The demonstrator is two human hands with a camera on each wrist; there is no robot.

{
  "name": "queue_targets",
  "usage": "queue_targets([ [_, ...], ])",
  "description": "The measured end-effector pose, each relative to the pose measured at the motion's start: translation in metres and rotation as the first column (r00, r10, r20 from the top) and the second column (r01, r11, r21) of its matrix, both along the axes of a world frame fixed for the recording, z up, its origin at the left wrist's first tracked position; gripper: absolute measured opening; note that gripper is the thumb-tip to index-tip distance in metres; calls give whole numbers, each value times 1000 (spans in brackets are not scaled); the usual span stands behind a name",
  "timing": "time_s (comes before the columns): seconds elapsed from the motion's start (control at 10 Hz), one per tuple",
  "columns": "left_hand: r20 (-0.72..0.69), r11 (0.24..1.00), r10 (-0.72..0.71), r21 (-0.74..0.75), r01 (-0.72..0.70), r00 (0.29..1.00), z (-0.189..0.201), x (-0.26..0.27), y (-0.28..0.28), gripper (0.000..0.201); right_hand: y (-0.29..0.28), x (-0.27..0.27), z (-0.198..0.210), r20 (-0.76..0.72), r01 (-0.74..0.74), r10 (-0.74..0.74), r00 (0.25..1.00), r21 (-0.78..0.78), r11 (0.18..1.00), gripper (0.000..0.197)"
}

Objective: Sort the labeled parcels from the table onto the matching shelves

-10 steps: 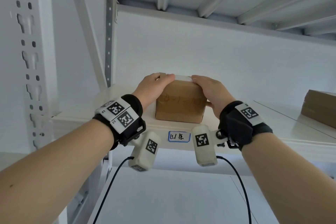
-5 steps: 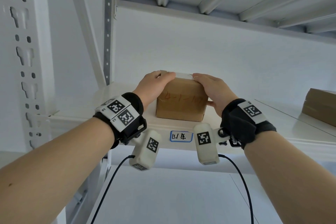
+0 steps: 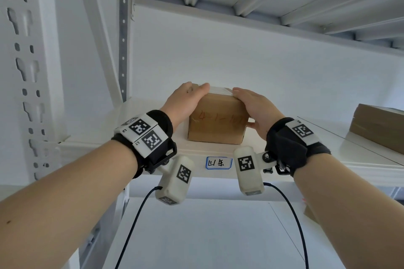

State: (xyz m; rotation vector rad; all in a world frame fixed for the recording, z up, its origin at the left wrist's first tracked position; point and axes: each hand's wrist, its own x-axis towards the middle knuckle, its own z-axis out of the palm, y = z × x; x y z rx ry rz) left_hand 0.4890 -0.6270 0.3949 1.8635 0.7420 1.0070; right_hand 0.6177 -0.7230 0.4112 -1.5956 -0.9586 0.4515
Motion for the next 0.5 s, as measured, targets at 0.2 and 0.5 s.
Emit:
queue_targets([
  [0.2, 19, 1000, -31, 4, 31, 999, -5, -12, -3, 47, -17, -9, -9, 8, 45, -45, 999, 20, 999, 42],
  [0.5, 47, 1000, -5, -9, 6, 999, -9, -41, -28, 68, -50, -22, -18, 87, 129, -131, 988, 33, 991, 41],
])
